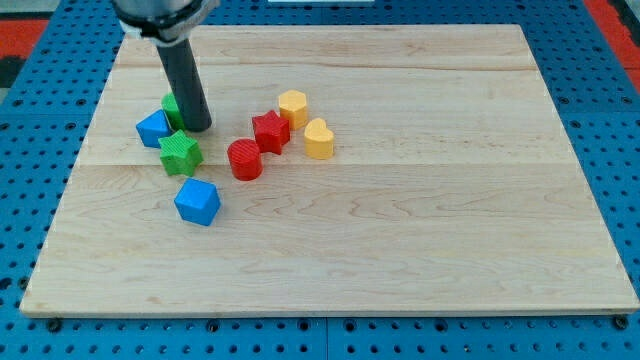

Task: Nudge yellow hexagon right a bit

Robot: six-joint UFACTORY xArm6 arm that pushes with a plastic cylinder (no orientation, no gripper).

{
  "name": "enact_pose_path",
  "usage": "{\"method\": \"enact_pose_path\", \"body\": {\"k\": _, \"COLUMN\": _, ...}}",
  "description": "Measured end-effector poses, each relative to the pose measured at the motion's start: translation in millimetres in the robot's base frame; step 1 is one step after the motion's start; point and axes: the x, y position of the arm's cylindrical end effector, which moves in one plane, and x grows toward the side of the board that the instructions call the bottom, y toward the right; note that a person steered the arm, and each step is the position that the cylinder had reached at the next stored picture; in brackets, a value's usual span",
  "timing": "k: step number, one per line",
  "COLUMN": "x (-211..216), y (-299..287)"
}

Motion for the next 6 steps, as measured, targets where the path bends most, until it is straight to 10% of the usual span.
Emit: {"method": "enact_pose_path", "body": {"k": 6, "x": -35, "y": 86}}
